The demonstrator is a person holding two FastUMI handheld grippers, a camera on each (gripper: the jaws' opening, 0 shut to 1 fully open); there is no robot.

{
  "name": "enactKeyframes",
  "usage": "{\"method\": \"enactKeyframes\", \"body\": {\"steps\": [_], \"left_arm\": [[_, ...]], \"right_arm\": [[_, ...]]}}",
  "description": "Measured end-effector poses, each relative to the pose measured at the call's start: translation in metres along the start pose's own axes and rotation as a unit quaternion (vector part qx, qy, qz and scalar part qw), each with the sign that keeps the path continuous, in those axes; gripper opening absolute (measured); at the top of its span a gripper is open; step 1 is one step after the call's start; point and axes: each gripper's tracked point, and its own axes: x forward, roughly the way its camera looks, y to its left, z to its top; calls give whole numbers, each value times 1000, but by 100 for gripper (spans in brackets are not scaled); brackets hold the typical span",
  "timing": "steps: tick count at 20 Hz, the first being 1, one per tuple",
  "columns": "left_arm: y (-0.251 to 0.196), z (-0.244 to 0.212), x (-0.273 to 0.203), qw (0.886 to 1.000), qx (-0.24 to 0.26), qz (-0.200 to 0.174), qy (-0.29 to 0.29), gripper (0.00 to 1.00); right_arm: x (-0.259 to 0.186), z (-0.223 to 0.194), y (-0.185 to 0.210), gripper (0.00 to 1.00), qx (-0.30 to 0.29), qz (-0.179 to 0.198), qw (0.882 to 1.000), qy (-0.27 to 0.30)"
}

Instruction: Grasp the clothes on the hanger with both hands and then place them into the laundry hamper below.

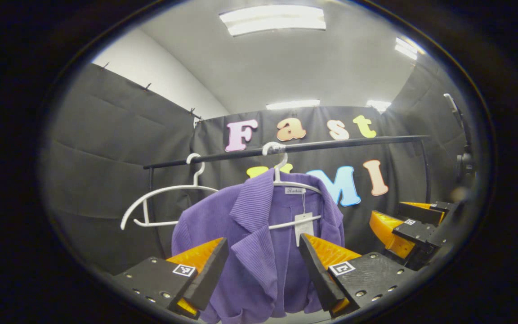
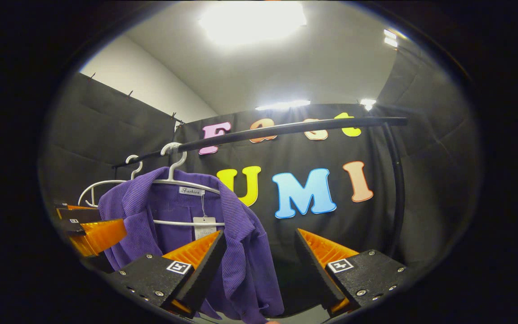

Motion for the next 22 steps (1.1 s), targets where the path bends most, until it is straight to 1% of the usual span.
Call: {"method": "enactKeyframes", "body": {"steps": [3, 4, 8, 9, 10, 13, 15, 17, 18, 21, 22], "left_arm": [[-5, -15, 23, 1000, -3, 11, 12, 97], [-5, -22, 30, 1000, -3, 17, 17, 85], [4, -41, 52, 998, 0, 50, 32, 91], [7, -47, 55, 998, -1, 56, 37, 91], [9, -52, 60, 997, 1, 62, 41, 97], [12, -66, 71, 996, 20, 74, 50, 97], [13, -73, 78, 995, 27, 79, 51, 97], [14, -75, 83, 995, 27, 83, 45, 86], [16, -76, 85, 995, 30, 87, 45, 97], [20, -79, 90, 993, 37, 98, 45, 97], [23, -81, 91, 993, 42, 103, 46, 91]], "right_arm": [[20, -7, 9, 94, 8, 32, 999, -1], [25, -12, 9, 94, 10, 37, 999, 2], [53, -38, 13, 94, 23, 56, 998, 28], [61, -47, 13, 94, 26, 58, 997, 39], [68, -57, 15, 94, 31, 63, 996, 53], [81, -79, 23, 94, 52, 84, 991, 87], [89, -90, 26, 93, 64, 88, 989, 102], [95, -98, 31, 94, 70, 94, 987, 111], [99, -103, 32, 93, 68, 95, 986, 116], [114, -114, 36, 90, 65, 95, 986, 123], [117, -115, 37, 86, 67, 98, 986, 121]]}}
